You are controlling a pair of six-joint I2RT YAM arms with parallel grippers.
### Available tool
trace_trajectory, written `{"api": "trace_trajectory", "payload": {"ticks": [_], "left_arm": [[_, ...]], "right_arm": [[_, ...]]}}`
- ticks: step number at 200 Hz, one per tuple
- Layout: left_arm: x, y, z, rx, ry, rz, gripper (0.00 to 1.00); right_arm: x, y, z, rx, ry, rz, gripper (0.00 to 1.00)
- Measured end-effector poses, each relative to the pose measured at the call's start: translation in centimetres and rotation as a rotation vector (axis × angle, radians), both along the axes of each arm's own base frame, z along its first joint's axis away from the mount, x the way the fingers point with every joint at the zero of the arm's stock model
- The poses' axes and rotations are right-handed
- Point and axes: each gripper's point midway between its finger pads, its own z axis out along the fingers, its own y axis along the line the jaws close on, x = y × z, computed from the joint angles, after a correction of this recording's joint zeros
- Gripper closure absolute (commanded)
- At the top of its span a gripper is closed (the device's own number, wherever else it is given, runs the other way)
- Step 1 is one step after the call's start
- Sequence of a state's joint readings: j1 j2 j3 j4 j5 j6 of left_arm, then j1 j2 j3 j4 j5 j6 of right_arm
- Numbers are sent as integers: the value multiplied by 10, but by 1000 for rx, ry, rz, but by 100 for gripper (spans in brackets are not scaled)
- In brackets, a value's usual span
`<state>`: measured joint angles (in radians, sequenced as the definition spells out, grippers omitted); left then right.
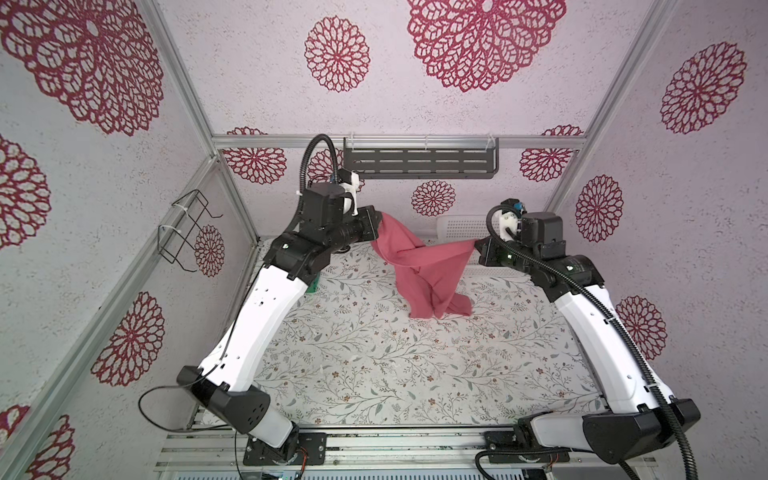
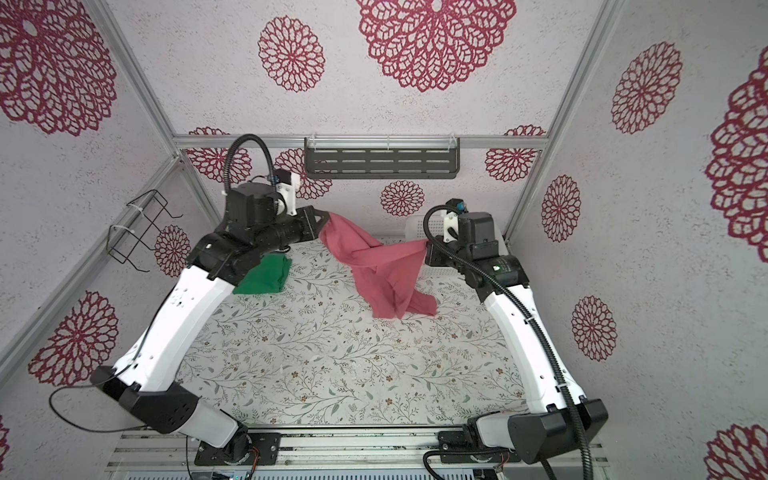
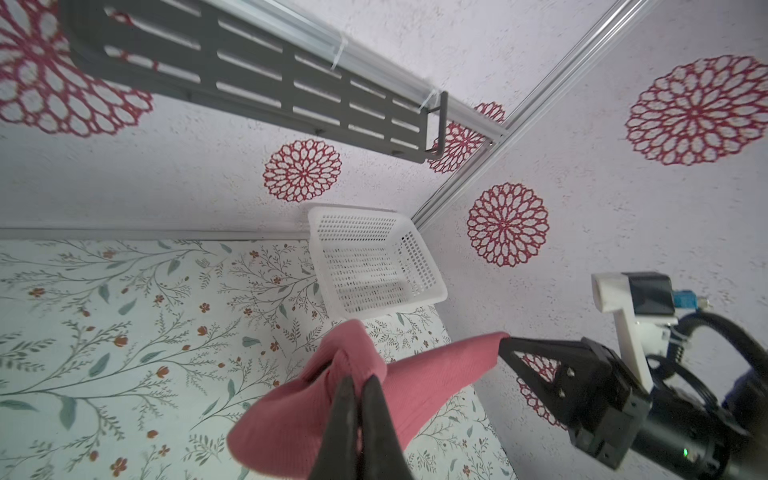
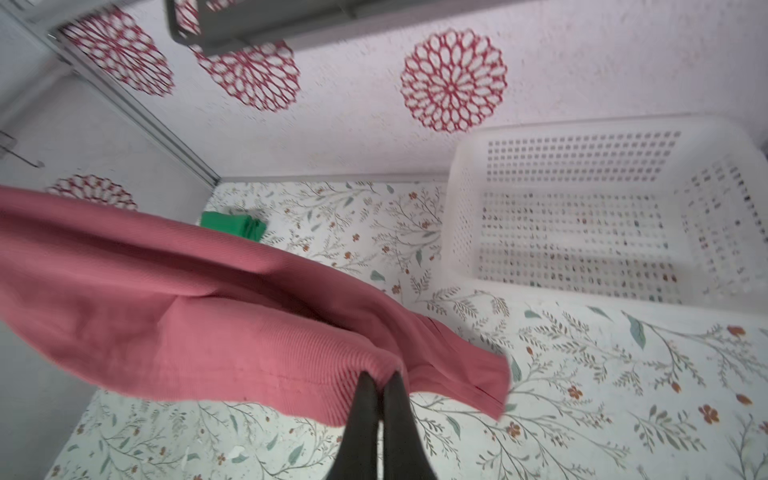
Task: Fold and stack the tank tops
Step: 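Grasp the pink top's hem with both grippers and lift it high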
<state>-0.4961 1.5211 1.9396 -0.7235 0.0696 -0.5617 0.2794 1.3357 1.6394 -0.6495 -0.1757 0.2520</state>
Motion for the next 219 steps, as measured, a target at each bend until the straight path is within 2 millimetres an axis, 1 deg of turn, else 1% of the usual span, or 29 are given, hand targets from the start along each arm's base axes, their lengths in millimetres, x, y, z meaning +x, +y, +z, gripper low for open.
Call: {"api": "trace_trajectory", "payload": {"ticks": [14,22,34,46,61,75,89,105,120,133,150,168,176,190,203,210,219], "left_arm": [[-17,17,11,28,-19,33,100],[-26,26,15,45,-24,54,100],[-40,42,20,67,-30,90,100],[-54,56,23,82,-36,119,100],[-71,72,26,97,-44,151,100],[-83,84,23,109,-42,174,100],[-87,91,14,129,-23,191,100],[-84,96,-6,156,21,202,100],[-73,108,-32,174,85,229,100],[-56,119,-57,184,152,256,100],[-25,125,-90,188,236,271,100],[11,125,-115,183,296,265,100],[28,123,-120,181,305,260,100],[59,117,-123,179,300,244,100],[89,113,-117,175,270,237,100],[102,111,-111,170,247,232,100],[118,108,-98,161,214,224,100]], "right_arm": [[-8,3,29,19,-57,30,100],[-14,4,43,30,-85,51,100],[-25,7,59,45,-115,84,100],[-38,9,70,62,-133,116,100],[-52,11,77,79,-145,150,100],[-63,13,81,90,-148,175,100],[-68,14,81,94,-142,188,100],[-66,15,73,90,-116,191,100],[-55,18,60,80,-78,190,100],[-39,22,45,65,-41,191,100],[-9,30,17,36,16,193,100],[28,39,-15,0,68,193,100],[46,43,-28,-15,89,190,100],[79,50,-40,-34,92,188,100],[108,55,-42,-43,71,182,100],[123,57,-39,-45,46,180,100],[140,58,-33,-39,16,175,100]]}}
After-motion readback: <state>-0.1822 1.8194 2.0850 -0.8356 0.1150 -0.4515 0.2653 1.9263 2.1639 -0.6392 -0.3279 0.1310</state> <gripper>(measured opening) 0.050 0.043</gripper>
